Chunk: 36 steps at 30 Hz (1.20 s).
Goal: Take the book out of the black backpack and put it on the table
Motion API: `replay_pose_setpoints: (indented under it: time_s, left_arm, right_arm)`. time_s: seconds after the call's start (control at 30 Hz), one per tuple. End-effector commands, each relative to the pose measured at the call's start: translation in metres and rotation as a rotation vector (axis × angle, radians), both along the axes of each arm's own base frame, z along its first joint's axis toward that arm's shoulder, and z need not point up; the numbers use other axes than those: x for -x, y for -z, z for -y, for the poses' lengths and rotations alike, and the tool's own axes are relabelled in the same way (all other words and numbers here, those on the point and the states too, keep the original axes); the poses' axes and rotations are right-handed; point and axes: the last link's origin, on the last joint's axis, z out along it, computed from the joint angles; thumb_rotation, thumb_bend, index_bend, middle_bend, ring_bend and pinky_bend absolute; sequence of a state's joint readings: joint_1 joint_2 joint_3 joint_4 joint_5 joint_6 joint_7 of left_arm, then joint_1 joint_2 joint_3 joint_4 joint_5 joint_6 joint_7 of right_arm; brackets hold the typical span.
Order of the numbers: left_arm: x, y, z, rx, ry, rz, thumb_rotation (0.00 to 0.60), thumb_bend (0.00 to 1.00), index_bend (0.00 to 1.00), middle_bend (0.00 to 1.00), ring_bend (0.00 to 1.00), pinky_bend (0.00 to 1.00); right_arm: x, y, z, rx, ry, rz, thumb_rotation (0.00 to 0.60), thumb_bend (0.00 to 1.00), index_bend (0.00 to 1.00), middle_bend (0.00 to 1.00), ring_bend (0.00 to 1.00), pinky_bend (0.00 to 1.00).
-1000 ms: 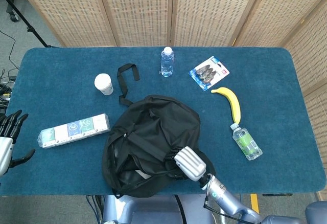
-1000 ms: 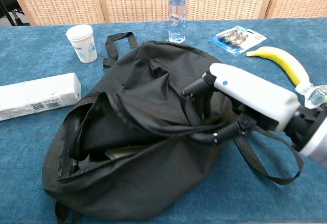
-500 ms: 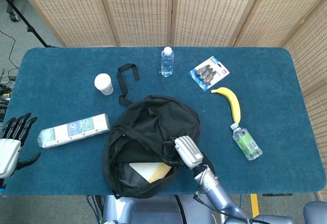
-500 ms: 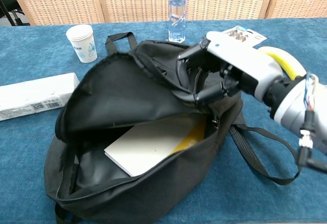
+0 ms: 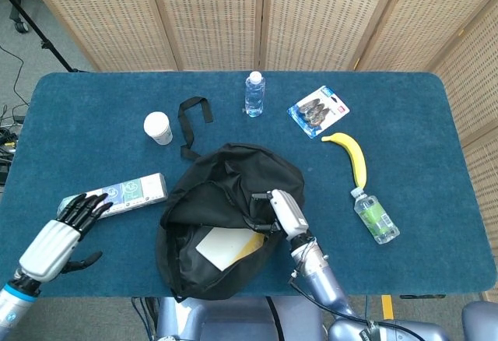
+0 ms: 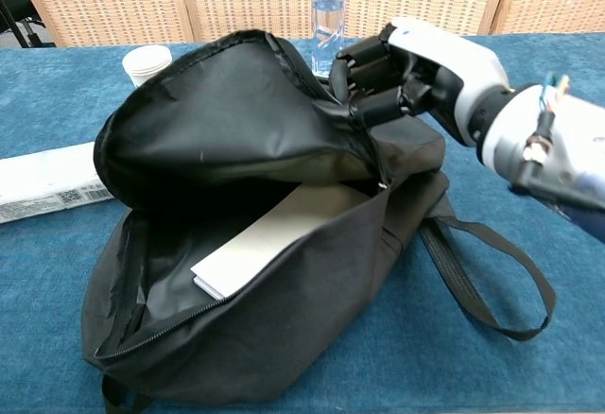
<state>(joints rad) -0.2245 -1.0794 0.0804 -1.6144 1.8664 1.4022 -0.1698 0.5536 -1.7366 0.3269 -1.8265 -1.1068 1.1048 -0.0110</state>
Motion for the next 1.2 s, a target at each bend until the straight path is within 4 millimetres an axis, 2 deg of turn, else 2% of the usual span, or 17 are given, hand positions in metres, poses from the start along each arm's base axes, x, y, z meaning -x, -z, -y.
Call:
replay_pose_setpoints:
  time_s: [0.03, 0.3, 0.67, 1.2]
  left_arm:
    - [-0.012, 0.026, -0.005, 0.085, 0.1, 0.004, 0.6, 0.26, 0.0, 0.0, 0.0, 0.0]
    - [-0.04, 0.06, -0.012, 0.143, 0.276, 0.025, 0.6, 0.29, 0.0, 0.0, 0.0, 0.0]
    - [-0.045, 0.074, -0.007, 0.166, 0.333, 0.068, 0.6, 0.32, 0.0, 0.0, 0.0, 0.0]
    - [-0.076, 0.131, -0.024, 0.263, 0.399, -0.025, 0.6, 0.32, 0.0, 0.0, 0.0, 0.0]
  right_arm:
    - [-0.01, -0.002, 0.004, 0.001, 0.009, 0.009, 0.6, 0.46, 0.7, 0.68, 0.56, 0.53]
    - [-0.02, -0.008, 0.006, 0.004, 0.01, 0.005, 0.6, 0.46, 0.7, 0.68, 0.56, 0.53]
    - [-0.021, -0.008, 0.014, 0.009, 0.047, -0.001, 0.6, 0.46, 0.71, 0.68, 0.56, 0.53]
    - [-0.031, -0.014, 0.015, -0.01, 0.086, 0.006, 0.6, 0.46, 0.71, 0.68, 0.56, 0.53]
